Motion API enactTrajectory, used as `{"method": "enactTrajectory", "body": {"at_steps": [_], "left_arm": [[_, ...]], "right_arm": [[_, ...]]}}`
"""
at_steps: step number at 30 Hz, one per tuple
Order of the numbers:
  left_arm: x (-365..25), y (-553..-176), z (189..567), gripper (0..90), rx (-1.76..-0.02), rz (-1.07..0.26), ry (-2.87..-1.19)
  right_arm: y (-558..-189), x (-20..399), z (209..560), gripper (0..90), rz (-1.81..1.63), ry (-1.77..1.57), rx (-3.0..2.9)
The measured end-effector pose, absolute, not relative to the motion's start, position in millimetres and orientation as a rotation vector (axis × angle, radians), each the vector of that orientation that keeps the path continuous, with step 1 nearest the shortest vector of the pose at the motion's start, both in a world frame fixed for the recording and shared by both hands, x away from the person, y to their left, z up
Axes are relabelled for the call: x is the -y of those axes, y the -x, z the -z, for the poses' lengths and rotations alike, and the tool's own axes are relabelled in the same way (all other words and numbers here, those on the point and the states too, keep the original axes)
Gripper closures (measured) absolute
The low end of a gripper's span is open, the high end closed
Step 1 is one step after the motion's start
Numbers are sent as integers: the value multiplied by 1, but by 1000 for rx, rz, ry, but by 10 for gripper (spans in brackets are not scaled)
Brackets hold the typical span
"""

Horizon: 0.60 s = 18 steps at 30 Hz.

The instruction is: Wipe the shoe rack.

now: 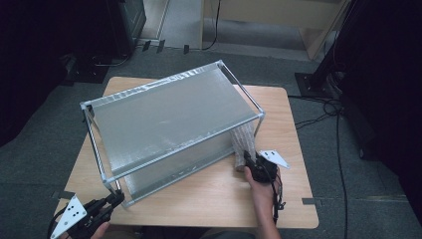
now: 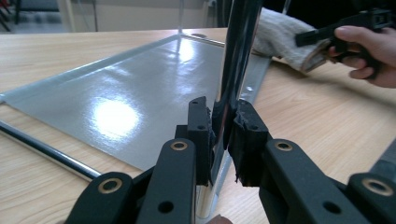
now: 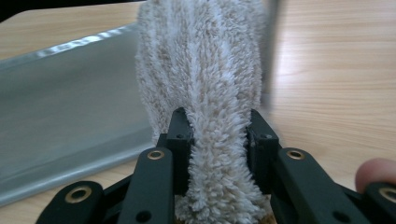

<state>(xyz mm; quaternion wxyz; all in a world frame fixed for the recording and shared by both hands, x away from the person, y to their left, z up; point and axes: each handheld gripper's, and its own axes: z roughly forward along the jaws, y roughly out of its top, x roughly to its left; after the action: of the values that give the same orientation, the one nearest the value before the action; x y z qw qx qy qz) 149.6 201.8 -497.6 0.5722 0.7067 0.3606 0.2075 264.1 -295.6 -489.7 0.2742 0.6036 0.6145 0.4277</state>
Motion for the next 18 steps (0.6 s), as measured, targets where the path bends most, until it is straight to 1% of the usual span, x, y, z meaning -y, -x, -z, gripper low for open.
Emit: {"method": "enactTrajectory", "body": {"at_steps": [3, 4, 5, 7, 8, 10, 13, 16, 17, 18], "left_arm": [[-199, -149, 498, 797, -837, -484, -1662], [-199, -149, 498, 797, -834, -484, -1664], [-199, -149, 498, 797, -835, -485, -1664], [-199, -149, 498, 797, -836, -484, -1663], [-200, -149, 498, 797, -835, -486, -1665], [-201, -148, 498, 797, -835, -483, -1662], [-201, -148, 498, 796, -833, -481, -1661], [-201, -150, 498, 796, -832, -482, -1663], [-201, -150, 498, 796, -833, -482, -1664], [-201, -150, 497, 796, -834, -483, -1665]], "right_arm": [[-270, 280, 488, 675, -1144, -1555, -1709], [-273, 274, 487, 640, -1154, -1526, -1717], [-274, 268, 487, 566, -1163, -1494, -1710], [-277, 260, 489, 360, -1163, -1469, -1692], [-278, 257, 491, 279, -1152, -1483, -1700], [-278, 253, 493, 204, -1122, -1496, -1723], [-271, 249, 498, 165, -1112, -1476, -1773], [-267, 244, 506, 148, -1094, -1491, -1845], [-266, 240, 509, 150, -1074, -1479, -1876], [-265, 235, 512, 189, -1042, -1469, -1904]]}}
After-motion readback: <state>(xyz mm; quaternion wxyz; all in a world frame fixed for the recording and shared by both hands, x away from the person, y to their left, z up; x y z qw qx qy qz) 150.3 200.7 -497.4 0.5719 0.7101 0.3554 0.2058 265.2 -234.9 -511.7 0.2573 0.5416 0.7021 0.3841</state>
